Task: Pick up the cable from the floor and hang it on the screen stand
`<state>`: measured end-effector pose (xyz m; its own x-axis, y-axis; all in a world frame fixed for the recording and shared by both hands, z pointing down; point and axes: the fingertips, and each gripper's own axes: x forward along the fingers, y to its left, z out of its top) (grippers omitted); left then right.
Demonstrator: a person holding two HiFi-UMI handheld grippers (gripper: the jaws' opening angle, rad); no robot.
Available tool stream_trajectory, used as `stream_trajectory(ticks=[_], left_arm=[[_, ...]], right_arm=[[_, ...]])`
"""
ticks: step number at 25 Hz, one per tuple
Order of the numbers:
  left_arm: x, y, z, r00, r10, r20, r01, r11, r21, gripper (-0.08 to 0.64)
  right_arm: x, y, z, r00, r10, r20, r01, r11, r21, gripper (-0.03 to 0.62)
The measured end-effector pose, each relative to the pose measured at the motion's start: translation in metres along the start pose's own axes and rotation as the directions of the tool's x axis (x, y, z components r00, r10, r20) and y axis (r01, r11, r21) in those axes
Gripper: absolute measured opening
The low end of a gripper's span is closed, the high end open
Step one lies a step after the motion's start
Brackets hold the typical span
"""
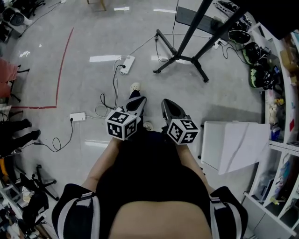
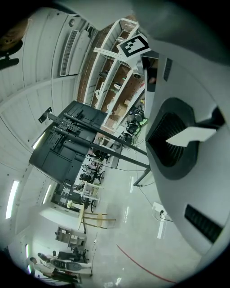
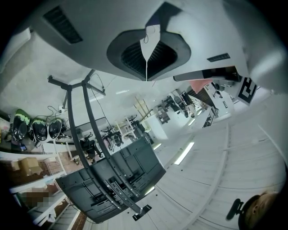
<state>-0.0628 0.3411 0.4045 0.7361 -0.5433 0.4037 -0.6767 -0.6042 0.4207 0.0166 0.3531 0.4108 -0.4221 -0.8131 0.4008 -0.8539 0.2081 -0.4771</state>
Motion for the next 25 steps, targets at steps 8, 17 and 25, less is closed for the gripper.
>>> stream_trajectory(ticks=[8,17,25], left_arm=[[0.036,0.012,0.024,1.000,-0.011,-0.012,0.011,1.000,-0.011,0.000],[0.077,0.051,0.049,0.998,-0.033,-0.046,0.032,0.999,-0.032,0.000],[0.118,0.090,0.107,0.995,-0.069,-0.070,0.069,0.998,-0.005,0.000]], right_arm=[[0.028,-0.019,0.020,1.000,-0.008,-0.030,0.008,1.000,-0.011,0.025],[0.073,-0.040,0.049,0.998,-0.041,-0.046,0.041,0.999,0.008,0.025],[0.130,-0.056,0.099,0.996,-0.078,-0.033,0.079,0.996,0.030,0.025]])
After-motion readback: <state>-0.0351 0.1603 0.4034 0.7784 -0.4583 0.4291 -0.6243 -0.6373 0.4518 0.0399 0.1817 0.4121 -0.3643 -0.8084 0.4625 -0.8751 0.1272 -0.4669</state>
